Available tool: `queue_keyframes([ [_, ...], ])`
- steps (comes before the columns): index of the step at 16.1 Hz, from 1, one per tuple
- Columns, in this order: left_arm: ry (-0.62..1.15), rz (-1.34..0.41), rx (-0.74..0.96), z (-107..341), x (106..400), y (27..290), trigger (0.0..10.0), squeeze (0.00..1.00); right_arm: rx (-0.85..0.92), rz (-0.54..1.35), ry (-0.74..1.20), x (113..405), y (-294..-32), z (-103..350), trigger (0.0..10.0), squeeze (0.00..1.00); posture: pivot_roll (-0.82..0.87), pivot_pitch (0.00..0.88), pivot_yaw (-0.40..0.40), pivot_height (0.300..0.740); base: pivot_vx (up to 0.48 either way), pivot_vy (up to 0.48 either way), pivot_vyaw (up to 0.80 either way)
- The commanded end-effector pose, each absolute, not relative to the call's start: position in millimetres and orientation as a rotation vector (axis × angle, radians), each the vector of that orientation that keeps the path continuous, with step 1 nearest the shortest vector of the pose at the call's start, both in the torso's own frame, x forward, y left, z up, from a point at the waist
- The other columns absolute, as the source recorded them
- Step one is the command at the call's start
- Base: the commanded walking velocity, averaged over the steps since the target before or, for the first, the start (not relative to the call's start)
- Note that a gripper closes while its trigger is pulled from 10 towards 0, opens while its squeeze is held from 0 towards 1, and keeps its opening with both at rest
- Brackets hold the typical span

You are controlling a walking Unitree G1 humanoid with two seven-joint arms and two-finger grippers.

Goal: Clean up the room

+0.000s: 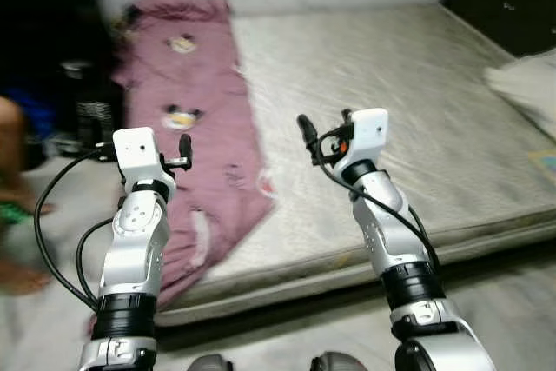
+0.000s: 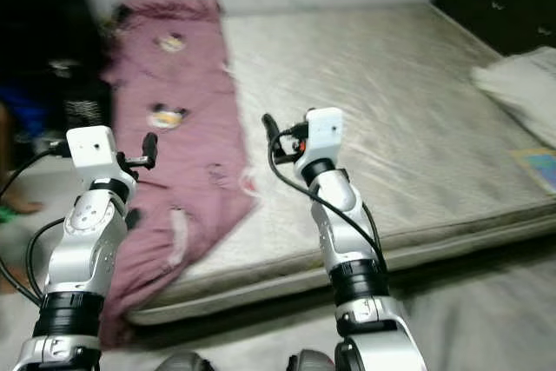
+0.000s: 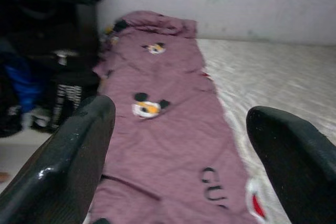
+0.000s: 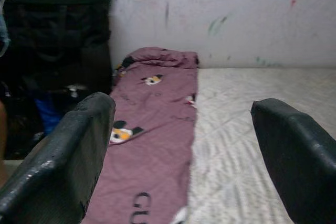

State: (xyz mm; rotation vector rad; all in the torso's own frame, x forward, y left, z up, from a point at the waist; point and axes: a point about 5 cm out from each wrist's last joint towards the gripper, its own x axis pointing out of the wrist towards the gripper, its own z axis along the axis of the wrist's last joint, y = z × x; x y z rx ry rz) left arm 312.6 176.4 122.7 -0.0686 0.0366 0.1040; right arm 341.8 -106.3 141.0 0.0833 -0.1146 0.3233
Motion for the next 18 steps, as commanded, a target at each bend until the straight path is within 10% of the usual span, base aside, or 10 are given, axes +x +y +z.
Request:
queue_keyframes([
  [1,0.037,0.082,-0.068,123.7,314.1,167.8,10.0,0.00,0.076,0.284,-0.113,342.3,-118.2,140.0,10.0,0.00,-0.08,0.000,0.005,0.740,0.000,0.480,0.00],
  [18,-0.009,0.088,-0.063,130.1,314.8,167.6,10.0,0.00,0.069,0.285,-0.113,342.4,-118.0,141.0,10.0,0.00,-0.08,0.000,0.008,0.740,0.000,0.186,0.00],
])
